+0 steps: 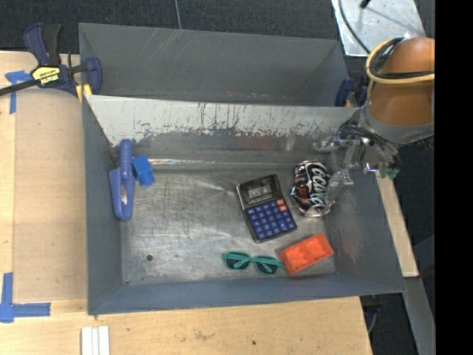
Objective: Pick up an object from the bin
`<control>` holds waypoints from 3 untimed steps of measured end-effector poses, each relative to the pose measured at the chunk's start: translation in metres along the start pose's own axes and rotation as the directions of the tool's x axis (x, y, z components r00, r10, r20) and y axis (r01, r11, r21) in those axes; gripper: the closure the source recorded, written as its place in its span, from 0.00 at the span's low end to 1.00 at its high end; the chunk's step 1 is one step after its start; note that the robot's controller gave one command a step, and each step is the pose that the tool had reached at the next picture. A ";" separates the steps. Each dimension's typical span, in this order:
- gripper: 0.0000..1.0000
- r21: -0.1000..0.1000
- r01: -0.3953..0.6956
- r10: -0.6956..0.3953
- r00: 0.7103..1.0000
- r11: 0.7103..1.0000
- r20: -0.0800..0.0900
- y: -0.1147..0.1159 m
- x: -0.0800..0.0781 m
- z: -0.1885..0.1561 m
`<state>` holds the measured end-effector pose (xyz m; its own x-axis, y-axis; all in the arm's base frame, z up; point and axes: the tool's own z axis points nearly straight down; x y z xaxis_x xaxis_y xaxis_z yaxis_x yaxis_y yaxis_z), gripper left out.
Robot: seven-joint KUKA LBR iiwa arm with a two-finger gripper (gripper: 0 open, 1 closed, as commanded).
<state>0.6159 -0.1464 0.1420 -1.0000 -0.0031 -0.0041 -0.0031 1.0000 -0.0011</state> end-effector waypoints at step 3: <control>1.00 0.001 -0.089 0.089 0.996 0.996 0.003 0.006 -0.002 0.030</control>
Offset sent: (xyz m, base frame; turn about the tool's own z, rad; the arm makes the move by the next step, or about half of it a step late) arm 0.0033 0.0144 -0.0720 0.1558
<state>0.6181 -0.1407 0.1119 -0.9963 0.0861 -0.0070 0.0861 0.9963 -0.0013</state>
